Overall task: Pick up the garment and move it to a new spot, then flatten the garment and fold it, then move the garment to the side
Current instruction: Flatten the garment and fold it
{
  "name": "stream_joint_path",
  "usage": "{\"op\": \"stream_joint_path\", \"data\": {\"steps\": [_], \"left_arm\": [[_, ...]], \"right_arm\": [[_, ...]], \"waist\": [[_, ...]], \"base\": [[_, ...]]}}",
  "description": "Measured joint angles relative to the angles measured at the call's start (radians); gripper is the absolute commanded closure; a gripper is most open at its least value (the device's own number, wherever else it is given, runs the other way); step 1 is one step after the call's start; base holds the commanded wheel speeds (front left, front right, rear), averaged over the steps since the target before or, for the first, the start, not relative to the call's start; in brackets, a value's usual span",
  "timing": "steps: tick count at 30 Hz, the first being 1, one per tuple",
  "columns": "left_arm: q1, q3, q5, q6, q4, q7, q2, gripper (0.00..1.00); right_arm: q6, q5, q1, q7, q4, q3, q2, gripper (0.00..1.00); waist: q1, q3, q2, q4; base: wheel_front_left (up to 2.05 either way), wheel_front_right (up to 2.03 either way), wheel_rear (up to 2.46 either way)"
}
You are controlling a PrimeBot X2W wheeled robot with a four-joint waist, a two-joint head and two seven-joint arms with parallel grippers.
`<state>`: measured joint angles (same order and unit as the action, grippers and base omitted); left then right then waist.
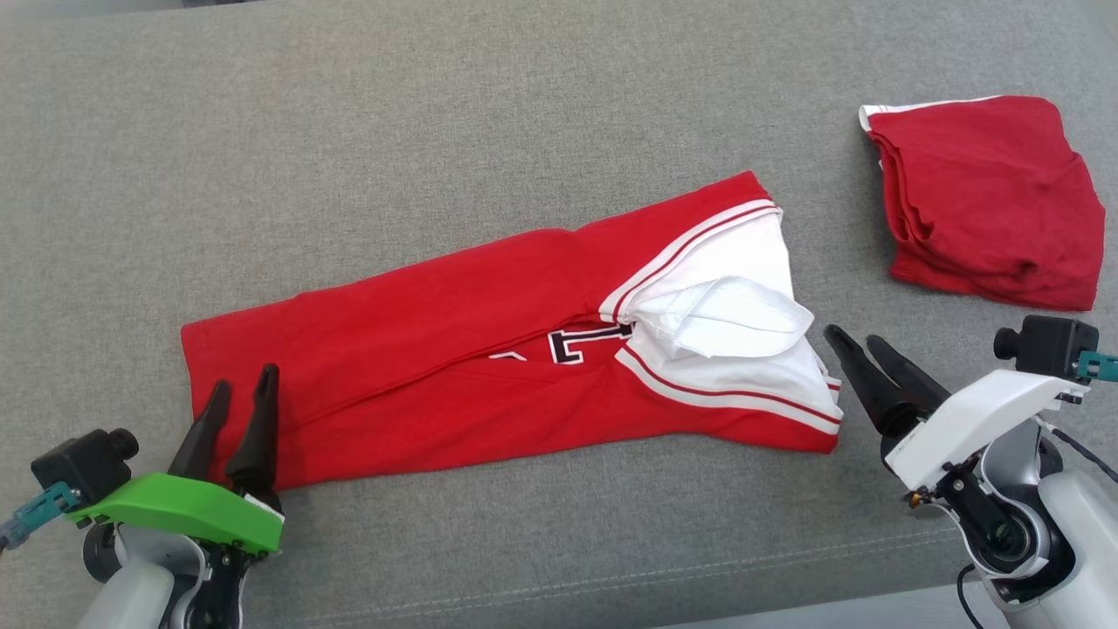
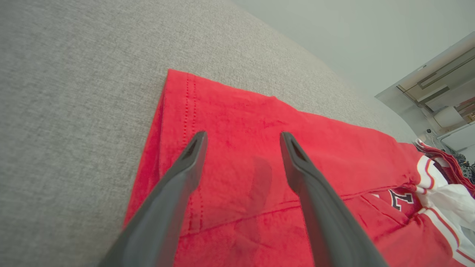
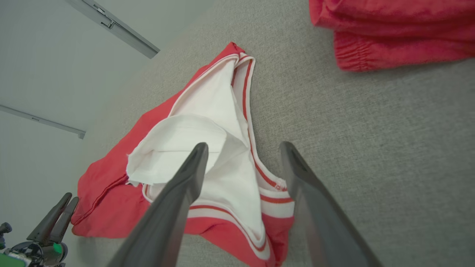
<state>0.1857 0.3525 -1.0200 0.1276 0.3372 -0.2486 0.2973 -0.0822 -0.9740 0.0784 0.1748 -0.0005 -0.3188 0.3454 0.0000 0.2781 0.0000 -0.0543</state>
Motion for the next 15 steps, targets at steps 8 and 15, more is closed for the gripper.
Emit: {"op": "stream_joint_path", "data": {"steps": [8, 15], "left_arm": [[0.000, 0.006, 0.036, 0.000, -0.046, 0.000, 0.000, 0.00], [0.001, 0.010, 0.041, 0.000, -0.063, 0.000, -0.006, 0.00]], "right_arm": [[0.037, -0.053, 0.028, 0.012, 0.041, 0.012, 0.001, 0.00], [0.056, -0.064, 0.072, 0.051, 0.097, 0.014, 0.034, 0.00]], "waist": [[0.0000, 0.032, 0.0000, 0.011], [0.0000, 0.054, 0.0000, 0.041]], "base": [[0.00, 0.00, 0.00], [0.00, 0.00, 0.00]]}}
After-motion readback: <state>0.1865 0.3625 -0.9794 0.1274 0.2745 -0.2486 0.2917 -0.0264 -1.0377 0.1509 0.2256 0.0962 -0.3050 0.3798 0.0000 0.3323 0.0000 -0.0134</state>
